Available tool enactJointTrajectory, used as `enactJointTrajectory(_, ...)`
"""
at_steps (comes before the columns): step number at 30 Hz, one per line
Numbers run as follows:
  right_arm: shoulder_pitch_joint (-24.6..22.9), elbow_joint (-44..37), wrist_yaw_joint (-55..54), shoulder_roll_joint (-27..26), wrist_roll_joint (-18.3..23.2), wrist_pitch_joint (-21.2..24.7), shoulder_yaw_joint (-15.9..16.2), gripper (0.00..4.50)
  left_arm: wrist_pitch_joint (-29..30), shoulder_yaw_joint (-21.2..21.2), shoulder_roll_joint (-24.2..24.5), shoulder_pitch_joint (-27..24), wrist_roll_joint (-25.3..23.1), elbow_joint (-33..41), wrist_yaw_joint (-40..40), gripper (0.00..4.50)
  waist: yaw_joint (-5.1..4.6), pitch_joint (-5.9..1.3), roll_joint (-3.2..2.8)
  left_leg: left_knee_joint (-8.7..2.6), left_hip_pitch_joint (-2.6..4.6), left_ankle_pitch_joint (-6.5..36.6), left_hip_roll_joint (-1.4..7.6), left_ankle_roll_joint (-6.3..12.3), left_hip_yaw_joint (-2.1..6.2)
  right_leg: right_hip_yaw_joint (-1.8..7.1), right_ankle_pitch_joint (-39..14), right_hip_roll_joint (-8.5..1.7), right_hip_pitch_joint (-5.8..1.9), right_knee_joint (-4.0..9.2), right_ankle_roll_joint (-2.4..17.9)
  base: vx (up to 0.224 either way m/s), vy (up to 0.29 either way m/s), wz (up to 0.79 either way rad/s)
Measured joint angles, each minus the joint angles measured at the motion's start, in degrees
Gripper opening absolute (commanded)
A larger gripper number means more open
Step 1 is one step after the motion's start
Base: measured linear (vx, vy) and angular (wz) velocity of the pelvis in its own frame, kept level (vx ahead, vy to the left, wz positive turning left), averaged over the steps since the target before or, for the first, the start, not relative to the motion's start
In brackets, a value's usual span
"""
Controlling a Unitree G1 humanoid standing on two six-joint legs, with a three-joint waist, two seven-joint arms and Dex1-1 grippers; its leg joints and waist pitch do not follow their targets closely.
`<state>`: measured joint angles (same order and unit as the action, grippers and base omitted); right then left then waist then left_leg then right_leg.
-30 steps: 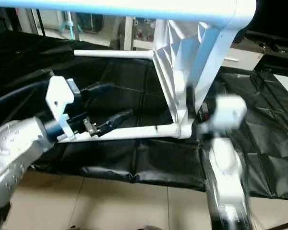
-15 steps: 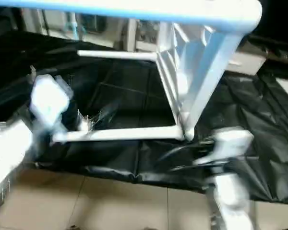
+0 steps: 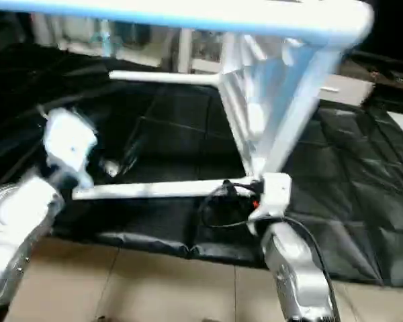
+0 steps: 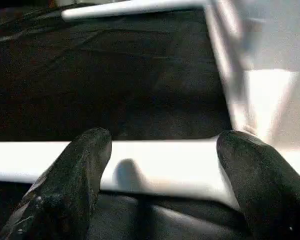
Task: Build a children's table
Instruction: Flip table
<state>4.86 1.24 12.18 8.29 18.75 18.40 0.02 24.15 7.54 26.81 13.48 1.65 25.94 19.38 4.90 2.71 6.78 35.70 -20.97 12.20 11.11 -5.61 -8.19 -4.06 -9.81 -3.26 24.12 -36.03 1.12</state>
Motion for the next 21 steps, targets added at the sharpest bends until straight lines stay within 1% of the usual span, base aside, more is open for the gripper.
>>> enactJointTrajectory(1, 1.05, 0.83, -0.75, -0.11, -0.44, 1.40, 0.53, 3.73, -0.82, 2.89, 3.68, 3.51, -2.21, 0.75, 2.72, 4.50, 0.64, 0.01, 0.40, -0.02, 0.07, -0.01, 0.00, -0.01, 0.00, -0.02, -0.03, 0.00, 0.00, -0.03, 0.00, 0.000, 0.000, 0.00)
enactJointTrajectory(2, 1.70, 1.30, -1.01, -0.41, -0.34, 2.51, 0.63, 3.73, -1.33, 4.30, 5.45, 5.93, -3.57, 1.89, 4.53, 4.50, 0.88, -0.02, 0.64, -0.01, 0.28, -0.02, -0.01, -0.01, -0.05, 0.03, -0.03, -0.02, -0.01, -0.02, 0.00, 0.000, 0.000, 0.00)
enactJointTrajectory(4, 1.92, 1.53, -1.15, -0.90, 0.12, 4.57, 0.70, 3.73, -2.86, 5.66, 6.58, 9.25, -4.96, 5.18, 7.15, 4.50, 1.03, -0.03, 0.80, -0.01, 0.60, 0.00, -0.12, 0.02, -0.26, 0.23, -0.10, -0.16, -0.37, 0.07, -0.12, 0.000, 0.000, 0.00)
enactJointTrajectory(6, 1.92, 1.64, -0.72, -0.78, 0.33, 5.36, 0.72, 3.73, -3.75, 6.16, 6.58, 9.75, -5.21, 6.39, 8.22, 4.50, 0.89, -0.01, 0.87, -0.01, 0.77, 0.07, -0.19, 0.11, -0.42, 0.36, -0.14, -0.23, -0.58, 0.13, -0.18, 0.000, 0.000, 0.00)
enactJointTrajectory(8, 1.94, 1.78, 0.76, 0.00, -0.18, 6.05, 1.61, 3.73, -5.20, 6.17, 6.81, 11.18, -5.05, 6.46, 10.10, 4.50, 0.90, 0.06, 1.29, -0.02, 0.86, 0.06, -0.12, 0.08, -0.33, 0.27, -0.14, -0.18, -0.56, 0.12, -0.18, 0.000, 0.000, 0.00)
enactJointTrajectory(10, 2.00, 2.11, 1.50, 0.32, -0.69, 6.24, 2.17, 3.73, -6.22, 6.10, 8.12, 13.31, -4.77, 7.30, 11.64, 4.50, 0.93, -0.01, 1.44, -0.05, 0.88, 0.03, -0.09, 0.04, -0.26, 0.22, -0.14, -0.13, -0.58, 0.07, -0.17, 0.000, 0.000, 0.00)
enactJointTrajectory(11, 2.13, 2.37, 1.77, 0.39, -0.90, 6.16, 2.17, 3.73, -6.76, 5.86, 8.64, 14.43, -4.27, 7.96, 11.79, 4.50, 0.93, -0.01, 1.43, -0.08, 0.88, 0.03, -0.10, 0.04, -0.27, 0.24, -0.14, -0.13, -0.67, 0.07, -0.17, 0.000, 0.000, 0.00)
enactJointTrajectory(13, 2.14, 2.45, 1.88, 0.34, -0.90, 6.18, 2.16, 3.73, -6.79, 4.94, 7.83, 14.94, -3.56, 8.56, 11.39, 4.50, 0.92, 0.01, 1.38, -0.09, 0.91, 0.04, -0.11, 0.04, -0.28, 0.25, -0.15, -0.15, -0.76, 0.07, -0.17, 0.000, 0.000, 0.00)
enactJointTrajectory(14, 2.15, 2.48, 1.98, 0.28, -0.90, 6.18, 2.16, 3.73, -6.13, 4.25, 6.69, 14.81, -3.08, 8.65, 10.91, 4.50, 0.93, 0.01, 1.39, -0.10, 0.90, 0.04, -0.11, 0.03, -0.25, 0.22, -0.15, -0.15, -0.76, 0.07, -0.17, 0.000, 0.000, 0.00)
enactJointTrajectory(15, 2.14, 2.48, 2.06, 0.10, -0.86, 6.00, 2.09, 3.73, -4.65, 2.91, 4.10, 13.78, -2.07, 8.76, 9.51, 4.50, 0.95, 0.02, 1.30, -0.09, 0.93, 0.04, -0.12, 0.03, -0.25, 0.24, -0.15, -0.15, -0.78, 0.07, -0.17, 0.000, 0.000, 0.00)
enactJointTrajectory(16, 2.14, 2.51, 2.06, -0.35, -0.85, 5.68, 1.95, 3.73, -2.26, -0.12, -1.15, 11.56, 0.10, 8.46, 6.18, 4.50, 0.90, 0.05, 1.06, -0.08, 0.91, 0.04, -0.16, 0.03, -0.27, 0.26, -0.15, -0.19, -0.81, 0.08, -0.17, 0.000, 0.000, 0.00)
enactJointTrajectory(17, 2.14, 2.58, 2.06, -0.85, -0.88, 5.11, 1.99, 3.73, 0.05, -2.13, -5.00, 9.83, 1.64, 8.03, 3.51, 4.50, 0.89, 0.04, 1.08, -0.07, 0.89, 0.04, -0.15, 0.03, -0.28, 0.25, -0.14, -0.20, -0.80, 0.08, -0.17, 0.000, 0.000, 0.00)
enactJointTrajectory(18, 2.15, 2.57, 2.08, -1.22, -0.94, 4.31, 2.25, 3.73, 2.23, -4.01, -7.50, 7.46, 2.89, 7.29, 1.35, 4.50, 0.87, 0.07, 0.89, -0.07, 0.90, 0.04, -0.15, 0.04, -0.26, 0.24, -0.14, -0.20, -0.81, 0.07, -0.17, 0.000, 0.000, 0.00)
enactJointTrajectory(19, 2.15, 2.40, 2.12, -1.39, -1.04, 3.35, 2.35, 3.73, 4.00, -5.87, -8.64, 3.63, 3.80, 5.05, -0.65, 4.50, 0.64, 0.09, 0.72, -0.07, 0.92, 0.04, -0.14, 0.04, -0.24, 0.22, -0.14, -0.18, -0.81, 0.06, -0.17, 0.000, 0.000, 0.00)
enactJointTrajectory(21, 2.10, 1.88, 2.08, -1.33, -1.21, 2.50, 2.23, 3.73, 4.34, -8.29, -8.99, -2.01, 4.06, 0.71, -2.76, 4.50, 0.33, 0.25, 0.46, -0.13, 0.82, 0.04, -0.12, 0.03, -0.15, 0.14, -0.14, -0.12, -0.71, 0.10, -0.17, 0.000, 0.000, 0.00)
